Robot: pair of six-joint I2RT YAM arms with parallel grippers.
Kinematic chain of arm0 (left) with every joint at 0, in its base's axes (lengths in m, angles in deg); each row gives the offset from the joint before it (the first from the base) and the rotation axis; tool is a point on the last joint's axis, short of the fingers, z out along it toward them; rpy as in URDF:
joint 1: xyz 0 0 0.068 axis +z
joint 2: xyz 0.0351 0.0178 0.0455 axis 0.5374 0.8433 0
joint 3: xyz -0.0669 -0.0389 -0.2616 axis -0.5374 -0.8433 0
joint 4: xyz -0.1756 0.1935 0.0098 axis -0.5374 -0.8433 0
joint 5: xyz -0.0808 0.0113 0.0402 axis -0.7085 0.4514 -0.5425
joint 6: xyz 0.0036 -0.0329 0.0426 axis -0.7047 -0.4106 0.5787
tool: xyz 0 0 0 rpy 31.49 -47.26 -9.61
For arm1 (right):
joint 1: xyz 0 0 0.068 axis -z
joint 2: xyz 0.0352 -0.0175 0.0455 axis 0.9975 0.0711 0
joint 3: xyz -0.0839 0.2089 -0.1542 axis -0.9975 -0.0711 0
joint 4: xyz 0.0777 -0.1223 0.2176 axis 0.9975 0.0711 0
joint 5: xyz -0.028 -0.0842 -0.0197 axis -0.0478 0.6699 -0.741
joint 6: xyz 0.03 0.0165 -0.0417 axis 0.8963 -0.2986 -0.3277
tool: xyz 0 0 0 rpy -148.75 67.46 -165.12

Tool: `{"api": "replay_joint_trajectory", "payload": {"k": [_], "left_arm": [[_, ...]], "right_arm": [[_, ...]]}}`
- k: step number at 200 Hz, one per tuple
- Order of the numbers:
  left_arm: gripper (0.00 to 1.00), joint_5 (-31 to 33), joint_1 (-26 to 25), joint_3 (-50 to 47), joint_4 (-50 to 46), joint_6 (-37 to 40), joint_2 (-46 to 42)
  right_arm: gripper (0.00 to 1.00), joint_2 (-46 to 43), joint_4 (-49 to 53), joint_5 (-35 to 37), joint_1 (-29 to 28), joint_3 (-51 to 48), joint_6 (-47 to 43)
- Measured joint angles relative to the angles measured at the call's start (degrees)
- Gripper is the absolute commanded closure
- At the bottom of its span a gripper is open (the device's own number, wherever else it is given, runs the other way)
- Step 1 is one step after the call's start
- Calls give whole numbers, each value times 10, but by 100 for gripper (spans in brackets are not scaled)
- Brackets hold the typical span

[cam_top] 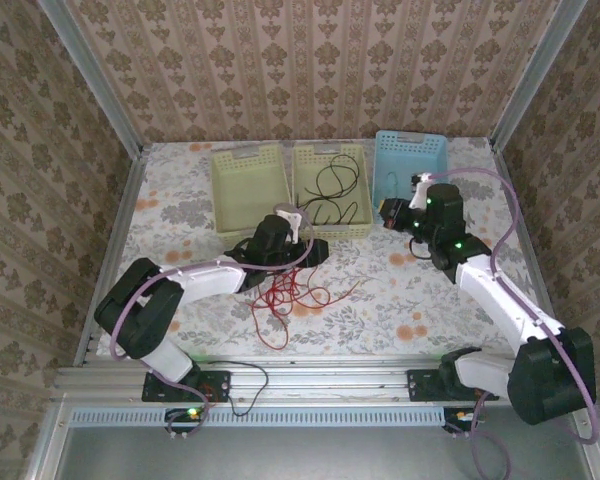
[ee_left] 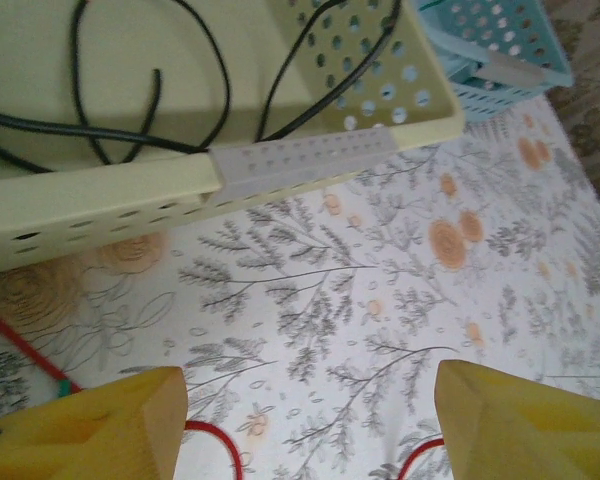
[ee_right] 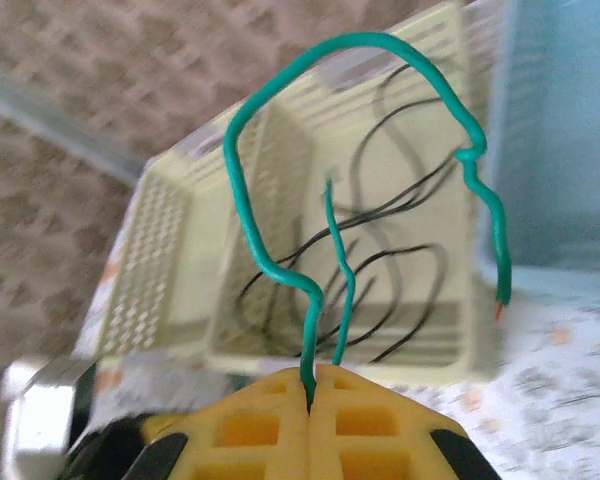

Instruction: Untangle the cables

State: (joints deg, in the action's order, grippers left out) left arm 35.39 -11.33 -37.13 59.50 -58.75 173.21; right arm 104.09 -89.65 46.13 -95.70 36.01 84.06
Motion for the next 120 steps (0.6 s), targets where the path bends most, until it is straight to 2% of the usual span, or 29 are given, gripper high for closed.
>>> {"api": "replay_joint_trajectory", "payload": {"k": [49,57,68,80,95,120], "left_arm": [[28,109,0,-7,-89,-6,-28],[28,125,2,-8,-104,-11,-32],[27,140,5,-11,-116,-15,-37],[27,154,9,-17,-131,-17,-43],[27,167,13,-21,-144,-19,-51],[27,182,16,-26,-156,-24,-65]], "right_arm": [[94,151,-1,40,108,66,31],[86,183,-9,38,121,79,41],[65,218,-18,35,135,92,49],[55,247,-21,26,145,106,56],[50,263,-22,19,148,115,62],[49,249,-23,14,145,112,69]]}}
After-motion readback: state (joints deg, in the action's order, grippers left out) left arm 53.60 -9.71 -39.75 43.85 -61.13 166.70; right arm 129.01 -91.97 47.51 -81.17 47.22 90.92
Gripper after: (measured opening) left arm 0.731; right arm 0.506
